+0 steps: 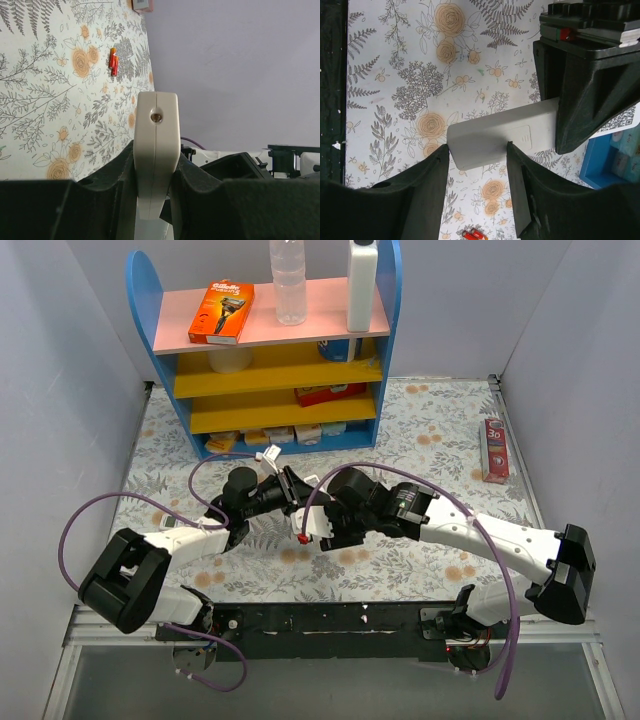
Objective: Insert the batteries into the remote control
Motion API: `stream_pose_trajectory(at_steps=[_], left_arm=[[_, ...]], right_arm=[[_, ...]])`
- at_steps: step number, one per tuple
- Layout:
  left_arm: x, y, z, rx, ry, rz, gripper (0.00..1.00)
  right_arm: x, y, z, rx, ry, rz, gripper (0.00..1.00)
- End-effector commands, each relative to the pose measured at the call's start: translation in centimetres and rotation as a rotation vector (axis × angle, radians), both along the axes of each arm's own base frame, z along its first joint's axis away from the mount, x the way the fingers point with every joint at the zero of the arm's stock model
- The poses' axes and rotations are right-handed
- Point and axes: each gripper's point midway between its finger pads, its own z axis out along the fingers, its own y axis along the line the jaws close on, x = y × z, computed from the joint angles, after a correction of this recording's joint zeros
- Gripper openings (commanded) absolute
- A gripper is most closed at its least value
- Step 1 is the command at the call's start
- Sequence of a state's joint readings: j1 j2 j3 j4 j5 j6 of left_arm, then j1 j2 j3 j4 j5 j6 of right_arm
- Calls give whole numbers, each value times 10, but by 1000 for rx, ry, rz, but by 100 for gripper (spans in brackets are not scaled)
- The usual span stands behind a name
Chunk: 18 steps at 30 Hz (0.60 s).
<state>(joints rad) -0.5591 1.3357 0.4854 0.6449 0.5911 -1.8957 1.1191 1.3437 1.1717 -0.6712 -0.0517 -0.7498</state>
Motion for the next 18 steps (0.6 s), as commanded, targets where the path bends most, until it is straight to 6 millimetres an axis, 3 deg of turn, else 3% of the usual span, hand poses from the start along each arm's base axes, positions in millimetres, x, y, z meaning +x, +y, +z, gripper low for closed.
stream_pose_trajectory(at_steps=[1,6,9,12,13,18], left_arm=[[-53,-18,104,-234,-210,-293,2],[-61,-16,110,-251,-249,-321,2],[-48,-14,100,-186,-268,-262,2],[-24,-8,67,-47,-195,-155,1],[-9,0,45,47,-167,-86,0],[31,24,-4,359,-153,51,0]], right_arm=[[25,25,-4,49,-42,0,54],[29,34,-4,58,-20,16,54],[20,35,1,78,27,23,55],[9,35,10,124,77,11,56],[7,35,14,143,85,4,56],[-5,21,34,235,141,-96,61]])
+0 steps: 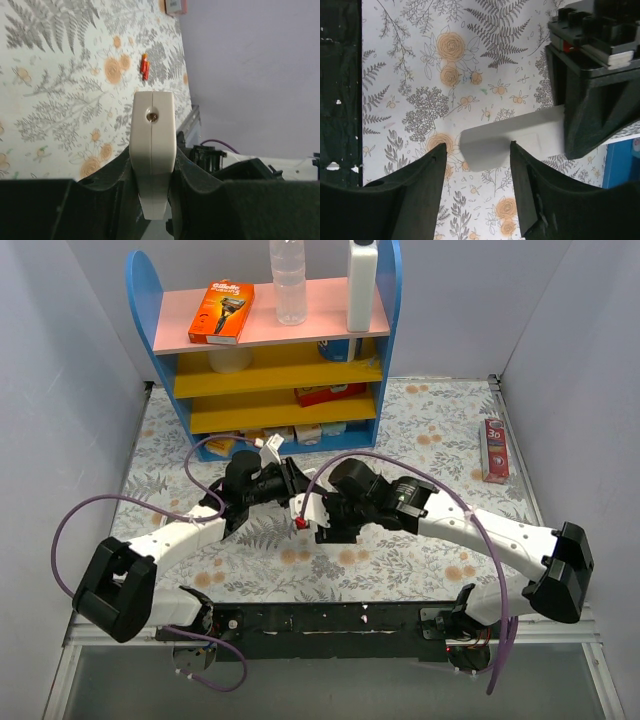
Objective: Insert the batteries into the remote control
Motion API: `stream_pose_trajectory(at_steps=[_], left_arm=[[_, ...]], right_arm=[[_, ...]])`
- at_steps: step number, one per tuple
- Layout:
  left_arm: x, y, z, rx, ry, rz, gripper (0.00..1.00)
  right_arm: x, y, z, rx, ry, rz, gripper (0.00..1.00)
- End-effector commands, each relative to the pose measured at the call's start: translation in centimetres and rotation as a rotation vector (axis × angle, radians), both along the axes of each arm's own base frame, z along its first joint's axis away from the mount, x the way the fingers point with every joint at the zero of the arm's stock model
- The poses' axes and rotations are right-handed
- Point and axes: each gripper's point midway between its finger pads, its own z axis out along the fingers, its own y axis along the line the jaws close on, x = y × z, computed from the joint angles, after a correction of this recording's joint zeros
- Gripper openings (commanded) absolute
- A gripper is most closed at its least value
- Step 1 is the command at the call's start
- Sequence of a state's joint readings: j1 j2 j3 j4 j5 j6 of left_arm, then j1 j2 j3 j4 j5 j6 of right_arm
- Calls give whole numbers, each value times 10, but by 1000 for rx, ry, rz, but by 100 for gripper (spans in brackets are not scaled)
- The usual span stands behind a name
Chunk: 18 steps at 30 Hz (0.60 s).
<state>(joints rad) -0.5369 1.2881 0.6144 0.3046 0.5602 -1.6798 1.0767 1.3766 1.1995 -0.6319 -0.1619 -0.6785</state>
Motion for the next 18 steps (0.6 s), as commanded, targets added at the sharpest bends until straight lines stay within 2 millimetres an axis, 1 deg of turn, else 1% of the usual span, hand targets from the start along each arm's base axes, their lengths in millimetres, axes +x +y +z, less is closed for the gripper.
stream_pose_trajectory(at_steps=[1,2,3,4,5,6,7,8,9,10,11,12,13,14,15,16,18], left_arm=[[21,19,-5,257,-103,33,0],[30,25,-13,320,-112,61,0],[35,28,-23,373,-100,65,0],[33,34,-35,436,-65,63,0],[46,40,-32,497,-113,84,0],[50,44,-44,550,-90,83,0],[49,52,-54,611,-65,79,1],[56,53,-51,648,-95,74,1],[62,62,-63,722,-84,91,1],[60,69,-71,775,-60,86,2],[67,71,-68,805,-71,92,2],[72,79,-78,879,-75,90,3],[72,89,-85,945,-51,94,4],[74,94,-88,985,-51,93,4],[83,98,-91,1042,-58,93,4],[81,105,-96,1093,-37,84,4],[88,108,-103,1160,-20,72,4]], right_arm=[[-8,0,25,154,49,-97,64],[-8,-3,36,195,39,-118,66],[-11,-7,35,205,64,-155,75],[-12,-11,35,212,71,-176,78],[-10,-20,35,219,62,-218,81],[-10,-24,37,233,92,-285,89],[-5,-29,38,248,98,-349,93],[0,-36,37,256,110,-425,98],[6,-47,39,270,131,-541,98],[11,-55,37,274,147,-599,98],[13,-60,34,280,167,-638,98],[12,-68,25,281,204,-696,98],[16,-75,21,288,208,-738,98],[18,-81,22,311,210,-781,98],[18,-87,12,306,233,-832,98],[21,-93,10,314,234,-871,98],[26,-105,10,339,226,-952,98]])
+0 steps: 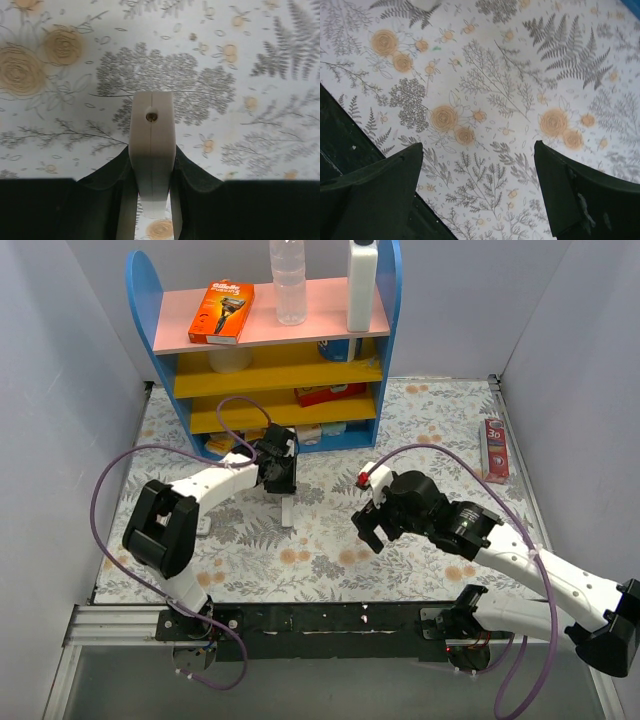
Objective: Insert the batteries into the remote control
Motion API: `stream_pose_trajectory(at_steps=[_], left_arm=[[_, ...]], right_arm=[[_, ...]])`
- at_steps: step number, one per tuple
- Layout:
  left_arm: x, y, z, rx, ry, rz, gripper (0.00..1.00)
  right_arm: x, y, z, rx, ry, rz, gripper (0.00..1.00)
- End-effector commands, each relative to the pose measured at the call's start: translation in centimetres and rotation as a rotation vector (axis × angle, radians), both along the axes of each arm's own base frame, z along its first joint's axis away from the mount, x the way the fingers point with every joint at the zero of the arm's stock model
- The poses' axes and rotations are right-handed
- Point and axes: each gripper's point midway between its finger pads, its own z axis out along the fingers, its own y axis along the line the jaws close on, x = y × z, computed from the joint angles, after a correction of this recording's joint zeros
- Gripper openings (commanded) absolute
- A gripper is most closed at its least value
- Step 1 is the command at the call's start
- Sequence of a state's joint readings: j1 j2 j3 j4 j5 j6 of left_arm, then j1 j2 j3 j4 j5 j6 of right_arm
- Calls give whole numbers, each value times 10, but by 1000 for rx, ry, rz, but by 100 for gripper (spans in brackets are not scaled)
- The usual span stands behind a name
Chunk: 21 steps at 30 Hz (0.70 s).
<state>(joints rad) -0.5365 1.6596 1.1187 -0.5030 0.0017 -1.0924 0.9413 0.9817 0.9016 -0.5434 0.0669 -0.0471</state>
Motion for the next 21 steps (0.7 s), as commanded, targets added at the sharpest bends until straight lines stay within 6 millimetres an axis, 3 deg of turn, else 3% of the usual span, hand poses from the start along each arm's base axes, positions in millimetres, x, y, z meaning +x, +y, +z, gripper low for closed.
stream_pose_trajectory(at_steps=[1,3,5,9,15,16,21], left_arm=[[11,41,-2,309,6,-5,4],[11,48,-18,396,52,-7,6],[13,54,-21,473,72,-5,8],[6,52,-48,570,153,-33,20],[-2,38,-66,599,200,-40,49],[-1,35,-66,588,196,-34,60],[0,19,-56,520,180,-10,85]], right_arm=[[13,-26,-2,64,42,-269,98],[20,-41,-4,58,40,-373,98],[24,-56,-7,39,38,-456,98],[26,-68,-11,77,65,-564,98],[26,-76,-15,119,77,-627,98],[26,-77,-14,120,70,-630,98],[29,-86,-5,139,19,-652,98]])
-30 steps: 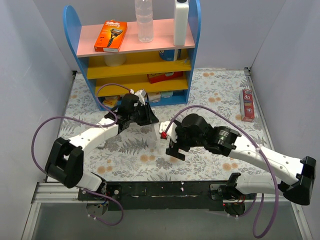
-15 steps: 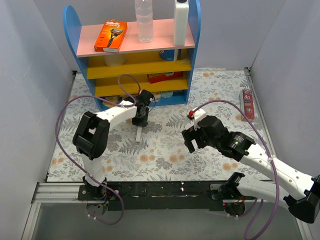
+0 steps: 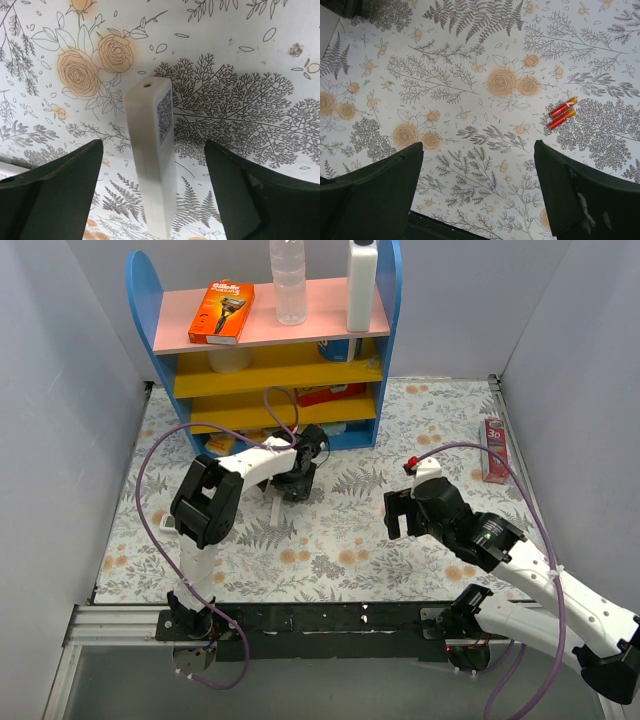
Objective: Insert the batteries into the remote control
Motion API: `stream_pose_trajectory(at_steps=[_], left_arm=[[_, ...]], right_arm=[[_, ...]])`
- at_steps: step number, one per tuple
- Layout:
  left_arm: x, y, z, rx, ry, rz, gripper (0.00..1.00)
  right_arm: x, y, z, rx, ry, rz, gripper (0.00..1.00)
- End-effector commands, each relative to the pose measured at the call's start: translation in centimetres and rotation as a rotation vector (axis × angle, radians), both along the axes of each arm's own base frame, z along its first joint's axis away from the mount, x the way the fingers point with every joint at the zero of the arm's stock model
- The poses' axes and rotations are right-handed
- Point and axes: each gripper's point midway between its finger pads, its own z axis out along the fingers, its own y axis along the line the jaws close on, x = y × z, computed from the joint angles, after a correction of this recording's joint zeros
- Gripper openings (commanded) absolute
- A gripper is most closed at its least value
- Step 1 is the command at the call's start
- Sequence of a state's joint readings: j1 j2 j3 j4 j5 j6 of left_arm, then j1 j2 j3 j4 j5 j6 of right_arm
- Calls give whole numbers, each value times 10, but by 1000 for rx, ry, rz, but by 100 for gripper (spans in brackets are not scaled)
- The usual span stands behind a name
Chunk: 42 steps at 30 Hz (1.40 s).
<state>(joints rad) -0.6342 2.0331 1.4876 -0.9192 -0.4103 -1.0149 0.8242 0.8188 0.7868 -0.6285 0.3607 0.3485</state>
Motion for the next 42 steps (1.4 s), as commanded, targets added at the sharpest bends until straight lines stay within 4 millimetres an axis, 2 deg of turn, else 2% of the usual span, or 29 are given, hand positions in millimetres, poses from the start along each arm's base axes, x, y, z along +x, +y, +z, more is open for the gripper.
stream_pose_trajectory(at_steps=[1,2,3,10,11,13,14,16,17,19,20,21,23,24,27,29,30,32,35,42], left_arm=[[-12,-24,-12,-99,40,47,88],[-11,-27,-8,-118,30,56,96],[-8,-31,0,-147,8,66,98],[10,-47,56,-322,-176,173,98],[13,-48,74,-366,-231,191,98],[16,-46,84,-406,-296,215,98],[18,-40,106,-435,-374,244,98],[21,-35,125,-488,-467,273,98],[12,-24,137,-515,-517,288,98],[14,-14,164,-584,-645,341,98],[7,-3,190,-641,-722,360,98],[1,11,190,-640,-764,385,98],[-5,22,208,-692,-850,403,98],[-16,35,219,-721,-898,417,98],[-32,55,245,-777,-1001,429,98],[-40,70,247,-770,-1044,451,98],[-48,79,260,-797,-1086,462,98],[-55,91,263,-782,-1121,475,98],[-66,106,278,-781,-1177,475,98],[-84,121,307,-810,-1245,454,98]], right_arm=[[8,-9,12,37,-70,-70,98],[8,-10,17,52,-85,-77,98],[9,-12,19,57,-96,-91,98],[9,-18,48,139,-210,-93,98],[9,-20,54,153,-234,-91,98],[9,-20,63,174,-271,-78,98],[8,-22,68,185,-298,-71,98],[7,-25,78,197,-335,-67,98],[6,-31,86,200,-363,-77,98],[6,-36,93,201,-394,-84,98],[5,-42,98,200,-419,-94,98],[4,-45,103,205,-436,-98,98],[1,-53,112,223,-473,-116,98],[0,-57,116,234,-487,-131,98],[-4,-70,125,268,-529,-175,98],[-6,-78,130,279,-553,-200,98],[-7,-78,133,276,-567,-186,96],[-8,-81,137,262,-589,-179,96],[-8,-85,137,254,-596,-196,96],[-8,-91,148,257,-618,-216,96]])
